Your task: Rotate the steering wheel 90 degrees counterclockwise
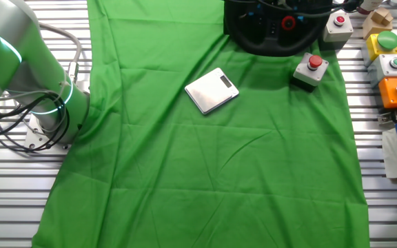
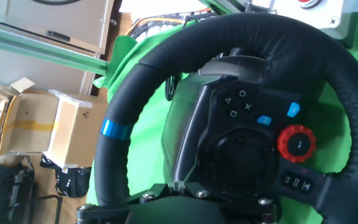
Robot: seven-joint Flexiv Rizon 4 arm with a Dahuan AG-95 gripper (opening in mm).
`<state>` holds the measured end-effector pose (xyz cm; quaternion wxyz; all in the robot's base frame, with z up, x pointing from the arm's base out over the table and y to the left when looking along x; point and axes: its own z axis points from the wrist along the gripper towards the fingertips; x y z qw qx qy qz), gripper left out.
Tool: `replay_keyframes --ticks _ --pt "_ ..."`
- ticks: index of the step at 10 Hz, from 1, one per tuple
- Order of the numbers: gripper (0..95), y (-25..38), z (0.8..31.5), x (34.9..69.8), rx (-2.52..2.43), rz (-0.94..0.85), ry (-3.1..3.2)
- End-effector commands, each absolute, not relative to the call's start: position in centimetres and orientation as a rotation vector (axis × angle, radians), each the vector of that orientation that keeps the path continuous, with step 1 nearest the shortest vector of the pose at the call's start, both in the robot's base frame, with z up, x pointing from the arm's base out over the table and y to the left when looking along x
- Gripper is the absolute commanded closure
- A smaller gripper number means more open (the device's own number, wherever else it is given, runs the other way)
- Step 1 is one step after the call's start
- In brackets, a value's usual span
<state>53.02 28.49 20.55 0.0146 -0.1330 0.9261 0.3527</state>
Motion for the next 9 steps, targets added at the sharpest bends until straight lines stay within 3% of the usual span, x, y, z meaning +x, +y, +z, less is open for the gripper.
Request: replay_keyframes --ticks 1,9 --pt "95.0 28.68 20.36 52.69 -0.410 1.088 2.885" --pt "95.0 28.67 20.15 52.42 -0.467 1.061 2.858"
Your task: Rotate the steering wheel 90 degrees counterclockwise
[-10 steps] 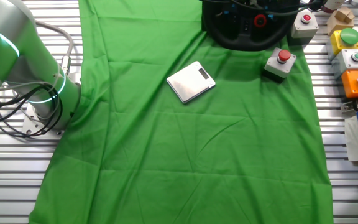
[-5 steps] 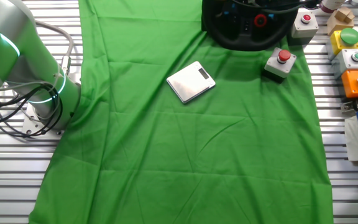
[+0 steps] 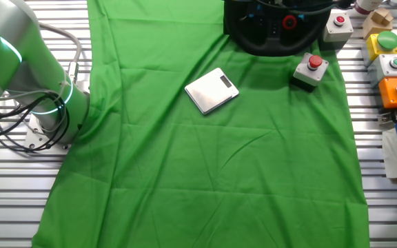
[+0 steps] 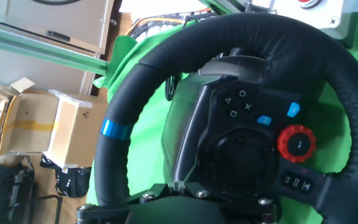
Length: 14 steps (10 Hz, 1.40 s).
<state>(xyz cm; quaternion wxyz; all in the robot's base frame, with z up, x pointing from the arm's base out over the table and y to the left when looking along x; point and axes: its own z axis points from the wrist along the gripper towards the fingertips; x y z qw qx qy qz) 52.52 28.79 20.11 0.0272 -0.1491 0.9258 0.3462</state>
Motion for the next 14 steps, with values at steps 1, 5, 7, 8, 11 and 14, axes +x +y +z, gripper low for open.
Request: replay_keyframes --ticks 1,5,7,8,11,14 --pt "95.0 28.6 20.1 52.4 -0.479 1.052 2.856" --pt "95.0 28.2 19.7 52.2 -0.542 0.997 2.844" --pt "95.0 27.8 19.4 52.1 -0.579 0.975 2.831" --pt "95.0 27.6 19.2 52.0 -0.589 0.972 2.825" --pt "95.0 27.4 19.0 51.9 -0.556 0.988 2.837" --pt "95.0 27.4 20.6 52.4 -0.516 1.009 2.891"
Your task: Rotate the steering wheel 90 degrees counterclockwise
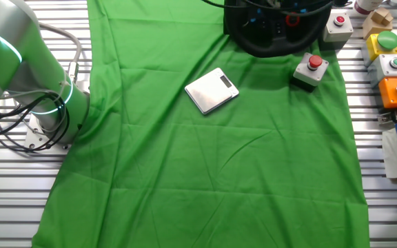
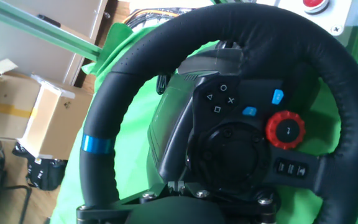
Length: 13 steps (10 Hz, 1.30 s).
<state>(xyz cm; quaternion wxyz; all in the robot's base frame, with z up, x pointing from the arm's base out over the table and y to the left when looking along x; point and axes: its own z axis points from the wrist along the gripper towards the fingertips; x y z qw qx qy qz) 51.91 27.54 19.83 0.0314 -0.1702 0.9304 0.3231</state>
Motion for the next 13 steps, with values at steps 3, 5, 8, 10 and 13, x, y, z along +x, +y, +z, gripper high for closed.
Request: replay_keyframes --ticks 3,5,8,10,13 --pt "95.0 26.4 21.9 53.6 -0.604 0.869 2.962" --pt "95.0 25.2 21.1 54.5 -0.721 0.762 2.967" --pt "95.0 22.9 19.2 55.5 -0.848 0.719 2.958" --pt "95.0 21.9 18.4 56.1 -0.924 0.686 2.963" --pt "95.0 21.9 18.4 56.2 -0.957 0.681 2.956"
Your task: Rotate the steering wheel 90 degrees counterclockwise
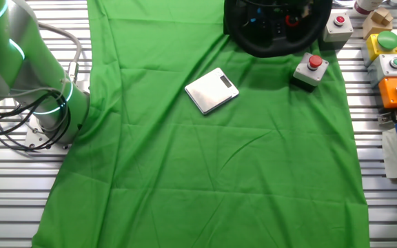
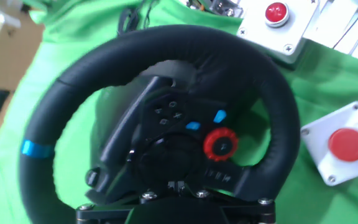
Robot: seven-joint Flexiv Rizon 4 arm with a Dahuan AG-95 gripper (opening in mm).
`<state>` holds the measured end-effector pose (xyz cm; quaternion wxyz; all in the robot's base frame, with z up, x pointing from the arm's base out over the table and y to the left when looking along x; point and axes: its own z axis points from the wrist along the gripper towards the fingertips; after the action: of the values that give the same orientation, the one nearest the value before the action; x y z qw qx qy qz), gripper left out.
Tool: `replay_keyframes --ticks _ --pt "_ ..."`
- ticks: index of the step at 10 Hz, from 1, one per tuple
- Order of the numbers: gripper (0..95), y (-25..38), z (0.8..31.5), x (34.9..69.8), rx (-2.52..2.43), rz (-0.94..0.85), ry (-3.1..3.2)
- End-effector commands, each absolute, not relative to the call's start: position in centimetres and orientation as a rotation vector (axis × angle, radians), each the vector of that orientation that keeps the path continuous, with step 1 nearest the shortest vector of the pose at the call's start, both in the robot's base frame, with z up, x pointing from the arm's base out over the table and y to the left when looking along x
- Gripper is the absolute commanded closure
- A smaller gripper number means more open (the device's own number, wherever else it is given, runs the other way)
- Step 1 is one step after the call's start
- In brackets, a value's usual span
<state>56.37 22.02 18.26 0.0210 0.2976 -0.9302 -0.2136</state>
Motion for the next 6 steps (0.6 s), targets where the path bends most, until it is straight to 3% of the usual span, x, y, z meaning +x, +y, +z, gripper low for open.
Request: replay_keyframes --ticks 1,6 --pt "95.0 21.90 18.43 56.20 0.925 -0.644 -2.886" --pt "95.0 21.90 18.43 56.20 0.740 -0.463 -2.929"
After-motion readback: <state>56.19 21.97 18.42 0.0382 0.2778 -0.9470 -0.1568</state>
